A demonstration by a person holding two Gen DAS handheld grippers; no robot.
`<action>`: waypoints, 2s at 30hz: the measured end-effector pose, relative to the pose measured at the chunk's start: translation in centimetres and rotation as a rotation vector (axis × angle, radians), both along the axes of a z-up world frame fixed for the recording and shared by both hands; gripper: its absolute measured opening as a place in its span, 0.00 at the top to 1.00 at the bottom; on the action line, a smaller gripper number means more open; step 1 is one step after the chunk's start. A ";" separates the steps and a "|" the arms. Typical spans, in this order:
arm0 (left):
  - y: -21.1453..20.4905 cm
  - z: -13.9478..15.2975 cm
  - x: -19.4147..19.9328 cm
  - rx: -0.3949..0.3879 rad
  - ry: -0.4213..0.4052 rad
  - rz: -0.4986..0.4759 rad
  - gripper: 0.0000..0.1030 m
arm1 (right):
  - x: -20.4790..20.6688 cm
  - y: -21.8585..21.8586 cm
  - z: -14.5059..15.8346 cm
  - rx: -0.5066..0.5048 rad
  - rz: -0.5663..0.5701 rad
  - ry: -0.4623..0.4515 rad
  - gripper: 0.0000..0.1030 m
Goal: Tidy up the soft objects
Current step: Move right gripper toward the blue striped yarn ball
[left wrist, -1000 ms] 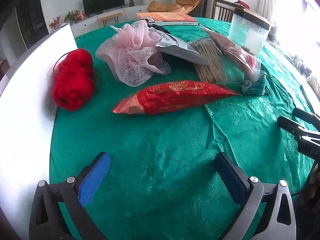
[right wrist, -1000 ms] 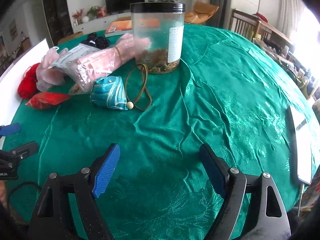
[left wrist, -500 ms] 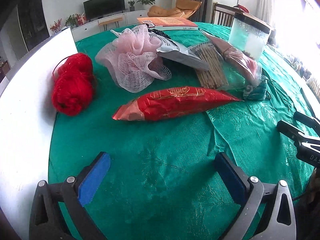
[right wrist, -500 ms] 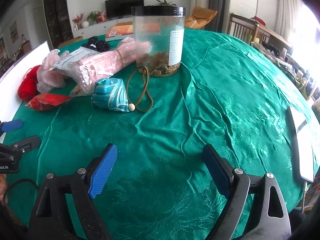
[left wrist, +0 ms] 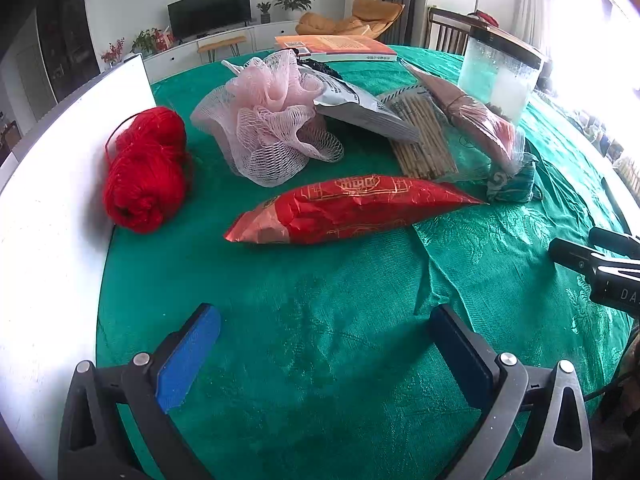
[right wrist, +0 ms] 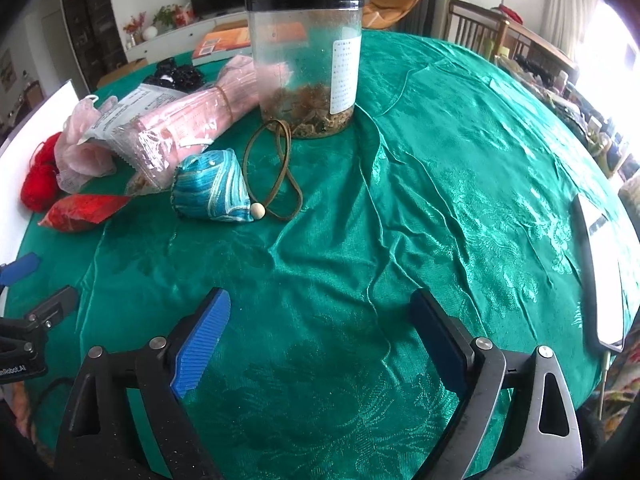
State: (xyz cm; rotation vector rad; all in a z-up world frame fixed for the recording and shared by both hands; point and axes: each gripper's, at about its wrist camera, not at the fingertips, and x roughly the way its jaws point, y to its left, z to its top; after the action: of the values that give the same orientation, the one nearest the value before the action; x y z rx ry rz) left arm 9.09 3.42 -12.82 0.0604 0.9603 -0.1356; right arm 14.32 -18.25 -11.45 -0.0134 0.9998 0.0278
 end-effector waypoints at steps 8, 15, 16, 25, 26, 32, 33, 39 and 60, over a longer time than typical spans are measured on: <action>0.0 0.0 0.0 -0.001 0.000 -0.004 0.00 | 2.3 0.4 0.3 0.013 -0.124 0.160 0.06; -0.1 -0.1 0.0 -0.001 -0.001 -0.010 0.00 | 4.2 0.1 0.5 0.037 -0.242 0.263 0.03; -0.1 -0.1 0.0 -0.001 -0.001 -0.010 0.00 | 4.2 0.0 0.5 0.039 -0.254 0.262 0.03; -0.1 -0.1 0.0 -0.001 -0.002 -0.009 0.00 | 3.0 0.2 0.7 0.021 -0.292 0.135 0.02; -0.1 -0.1 0.0 -0.001 -0.002 -0.008 0.00 | 2.2 0.8 0.5 0.016 -0.288 0.108 0.02; -0.1 -0.1 0.0 -0.001 -0.002 -0.009 0.00 | 0.3 1.2 0.4 0.001 -0.267 0.014 0.02; -0.1 -0.1 0.0 -0.002 -0.002 -0.009 0.00 | 0.2 1.2 0.5 0.002 -0.263 0.008 0.02; -0.1 -0.1 0.0 -0.001 -0.002 -0.008 0.00 | 0.5 1.6 0.3 0.000 -0.259 -0.006 0.02; -0.1 -0.1 0.1 -0.002 -0.002 -0.008 0.00 | 1.4 0.8 0.2 0.000 -0.249 -0.013 0.02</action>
State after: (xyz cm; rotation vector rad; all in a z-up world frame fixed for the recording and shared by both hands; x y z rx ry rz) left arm 9.14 3.36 -12.91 0.0631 0.9577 -0.1440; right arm 15.67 -17.41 -11.25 0.1101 0.9822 -0.1999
